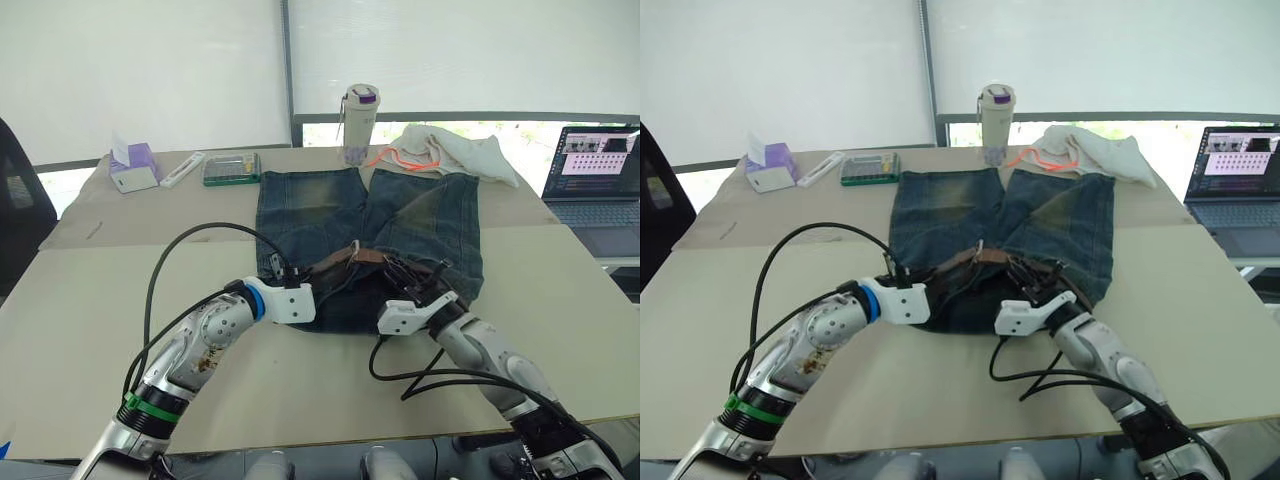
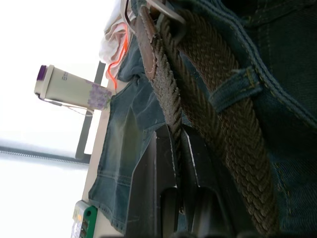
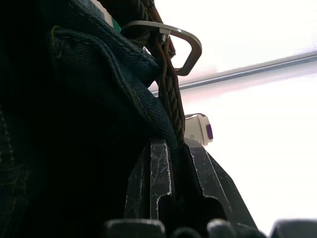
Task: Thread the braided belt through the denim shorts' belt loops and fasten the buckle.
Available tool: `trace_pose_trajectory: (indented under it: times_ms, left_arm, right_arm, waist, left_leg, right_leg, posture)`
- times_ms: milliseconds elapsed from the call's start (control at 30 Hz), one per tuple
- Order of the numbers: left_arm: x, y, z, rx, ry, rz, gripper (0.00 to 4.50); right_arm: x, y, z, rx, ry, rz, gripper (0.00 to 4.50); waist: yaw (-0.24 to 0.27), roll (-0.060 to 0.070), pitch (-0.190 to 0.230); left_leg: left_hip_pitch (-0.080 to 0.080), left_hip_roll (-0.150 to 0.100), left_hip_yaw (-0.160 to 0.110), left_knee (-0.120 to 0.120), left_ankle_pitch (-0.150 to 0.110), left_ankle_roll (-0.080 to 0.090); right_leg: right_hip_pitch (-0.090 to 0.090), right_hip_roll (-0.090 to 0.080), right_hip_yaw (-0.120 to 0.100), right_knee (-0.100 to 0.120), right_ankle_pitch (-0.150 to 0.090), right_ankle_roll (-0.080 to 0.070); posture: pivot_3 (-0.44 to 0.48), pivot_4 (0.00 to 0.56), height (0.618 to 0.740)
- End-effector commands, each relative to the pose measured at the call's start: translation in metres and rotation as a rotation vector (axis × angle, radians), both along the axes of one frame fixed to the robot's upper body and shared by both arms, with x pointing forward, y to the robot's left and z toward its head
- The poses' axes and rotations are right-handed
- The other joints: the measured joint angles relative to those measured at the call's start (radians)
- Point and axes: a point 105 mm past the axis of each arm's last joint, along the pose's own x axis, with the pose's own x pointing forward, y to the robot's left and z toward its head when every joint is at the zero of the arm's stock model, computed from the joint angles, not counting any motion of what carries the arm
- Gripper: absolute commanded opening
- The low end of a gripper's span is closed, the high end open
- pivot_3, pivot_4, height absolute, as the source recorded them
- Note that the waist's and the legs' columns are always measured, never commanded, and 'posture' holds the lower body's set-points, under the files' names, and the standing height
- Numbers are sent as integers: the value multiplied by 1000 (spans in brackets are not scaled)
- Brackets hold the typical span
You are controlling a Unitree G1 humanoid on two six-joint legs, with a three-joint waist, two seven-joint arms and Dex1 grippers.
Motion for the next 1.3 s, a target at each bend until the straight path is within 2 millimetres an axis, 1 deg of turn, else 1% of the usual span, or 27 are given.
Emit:
trace_pose_trajectory:
  times_ms: [33,167,267,533,633,700,767,833,900,967,1033,1067,1100,1167,1200,1233,1300]
  left_arm:
    - [-1,-5,15,70,-74,-41,0]
    - [1,-6,18,82,-94,-47,0]
    - [3,-11,20,51,-93,-50,0]
    - [9,-36,20,-64,-79,-73,0]
    - [12,-50,21,-127,-62,-91,0]
    - [14,-56,19,-158,-45,-98,0]
    - [16,-61,13,-179,-19,-99,0]
    - [17,-63,9,-196,0,-95,0]
    - [18,-64,4,-197,12,-96,0]
    - [17,-65,-1,-194,21,-100,0]
    - [17,-65,-6,-195,33,-100,0]
    - [17,-65,-9,-193,39,-101,0]
    - [16,-65,-11,-192,43,-101,0]
    - [17,-67,-16,-197,53,-105,0]
    - [16,-68,-17,-199,54,-108,0]
    - [16,-69,-18,-199,52,-115,0]
    - [15,-70,-18,-204,41,-123,0]
  right_arm:
    - [-2,7,18,16,-89,35,15]
    - [-3,8,19,10,-102,41,15]
    - [-4,12,19,14,-103,63,15]
    - [-8,25,15,34,-82,123,15]
    - [-9,28,14,58,-61,139,15]
    - [-9,28,12,84,-40,144,15]
    - [-9,25,11,161,2,144,15]
    - [-11,24,7,264,81,154,15]
    - [-12,20,2,327,173,140,15]
    - [-19,19,-3,370,304,187,993]
    - [-26,17,-8,435,438,237,1461]
    - [-27,13,-7,476,485,239,1904]
    - [-28,10,-7,502,514,242,2211]
    - [-29,3,-3,682,615,238,2923]
    - [-30,1,-2,757,661,240,2923]
    - [-28,-4,0,893,719,223,2923]
    - [-27,-12,2,1087,816,206,2923]
  waist:
    - [-1,0,0]
    - [-1,0,0]
    - [-1,0,0]
    - [-1,0,0]
    - [-1,0,0]
    - [-1,0,0]
    - [-4,0,0]
    - [-4,0,0]
    - [-3,0,0]
    - [-2,0,0]
    - [-2,0,0]
    - [-2,0,0]
    - [0,0,0]
    - [3,0,0]
    - [3,0,0]
    - [3,0,0]
    - [3,0,0]
  left_leg:
    - [0,0,0,0,0,0]
    - [0,0,0,0,0,0]
    - [0,0,0,0,0,0]
    - [0,0,0,0,0,0]
    - [0,0,0,0,0,0]
    - [0,0,0,1,0,0]
    - [1,0,0,1,0,0]
    - [1,0,0,1,0,0]
    - [1,0,0,1,0,0]
    - [1,0,0,1,0,0]
    - [1,-1,0,1,0,0]
    - [1,-1,0,1,0,0]
    - [1,-1,0,2,0,0]
    - [1,-1,-1,2,0,0]
    - [1,-1,-1,2,0,0]
    - [1,-1,-1,2,0,0]
    - [1,0,-1,2,0,0]
  right_leg:
    - [0,0,0,0,0,0]
    - [0,0,0,0,0,0]
    - [0,0,0,0,0,0]
    - [0,0,0,1,0,0]
    - [0,0,0,1,0,0]
    - [0,0,0,1,0,0]
    - [0,0,1,1,0,0]
    - [0,0,1,2,0,0]
    - [0,0,1,2,0,0]
    - [1,0,1,1,0,0]
    - [1,0,1,1,0,0]
    - [1,0,1,2,0,0]
    - [1,0,1,1,0,0]
    - [2,0,1,2,0,0]
    - [2,0,1,2,0,0]
    - [2,0,1,2,0,0]
    - [2,0,1,2,0,0]
  posture:
    - [0,150,740]
    - [0,150,740]
    - [0,150,740]
    - [0,150,740]
    - [0,150,740]
    - [0,150,740]
    - [0,150,740]
    - [0,150,740]
    - [0,150,740]
    - [0,150,740]
    - [0,150,740]
    - [0,150,740]
    - [0,150,740]
    - [0,150,740]
    - [0,150,740]
    - [0,150,740]
    - [0,150,740]
